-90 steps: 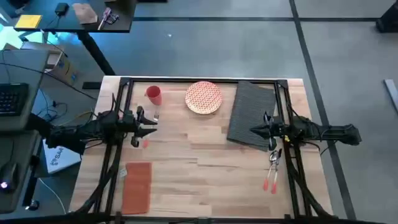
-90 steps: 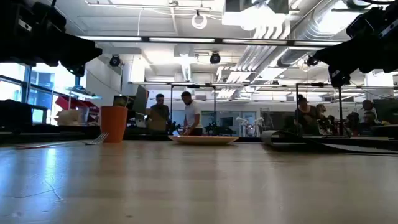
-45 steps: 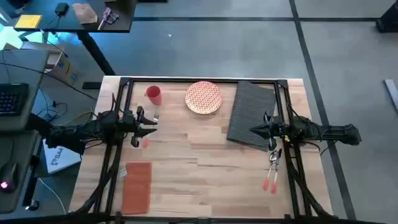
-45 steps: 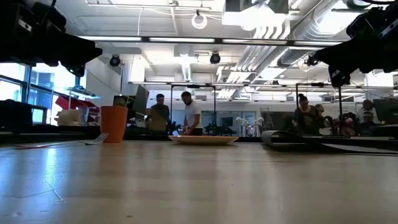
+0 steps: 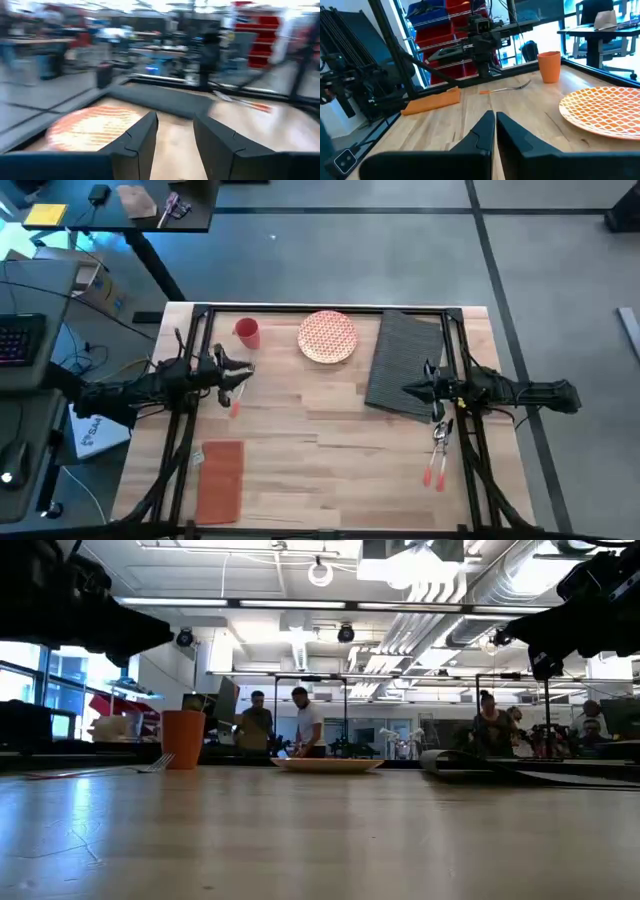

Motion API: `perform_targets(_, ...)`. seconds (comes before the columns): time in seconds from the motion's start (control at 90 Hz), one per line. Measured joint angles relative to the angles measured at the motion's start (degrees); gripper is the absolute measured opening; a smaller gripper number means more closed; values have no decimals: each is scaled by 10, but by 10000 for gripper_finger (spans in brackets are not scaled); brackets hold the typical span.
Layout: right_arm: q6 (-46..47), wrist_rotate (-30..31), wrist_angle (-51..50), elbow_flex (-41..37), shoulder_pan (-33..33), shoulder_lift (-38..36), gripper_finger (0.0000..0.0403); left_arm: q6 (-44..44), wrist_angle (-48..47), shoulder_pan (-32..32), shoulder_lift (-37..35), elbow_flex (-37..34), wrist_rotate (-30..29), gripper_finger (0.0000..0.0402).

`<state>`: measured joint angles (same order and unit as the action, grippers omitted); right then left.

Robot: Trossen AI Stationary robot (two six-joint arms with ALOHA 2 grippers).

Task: Set table place
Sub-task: Fold the orange table napkin

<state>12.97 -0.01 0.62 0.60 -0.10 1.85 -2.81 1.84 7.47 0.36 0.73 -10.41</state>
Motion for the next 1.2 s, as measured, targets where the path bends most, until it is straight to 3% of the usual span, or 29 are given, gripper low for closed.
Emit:
perform_targets(0.422,0,0,0,0,0,0,0,-13,20,0,0,0,-22,115)
perform_targets(0.489,0,0,0,0,0,0,0,-85,60,0,0,0,-22,115)
perform_targets(0.667,0,0,0,0,0,0,0,-410,243,0,0,0,-44,115)
perform_targets(0.756,0,0,0,0,0,0,0,-496,322,0,0,0,-80,115)
perform_targets(0.844,0,0,0,0,0,0,0,-507,340,0,3,2,-112,115)
perform_targets(0.911,0,0,0,0,0,0,0,-500,269,-2,20,34,-88,114)
perform_targets(0.989,0,0,0,0,0,0,0,-489,99,-16,75,130,-41,107)
perform_targets(1.1,0,0,0,0,0,0,0,-461,-156,-40,227,289,11,94)
perform_targets(1.2,0,0,0,0,0,0,0,-462,-351,-57,379,420,96,88)
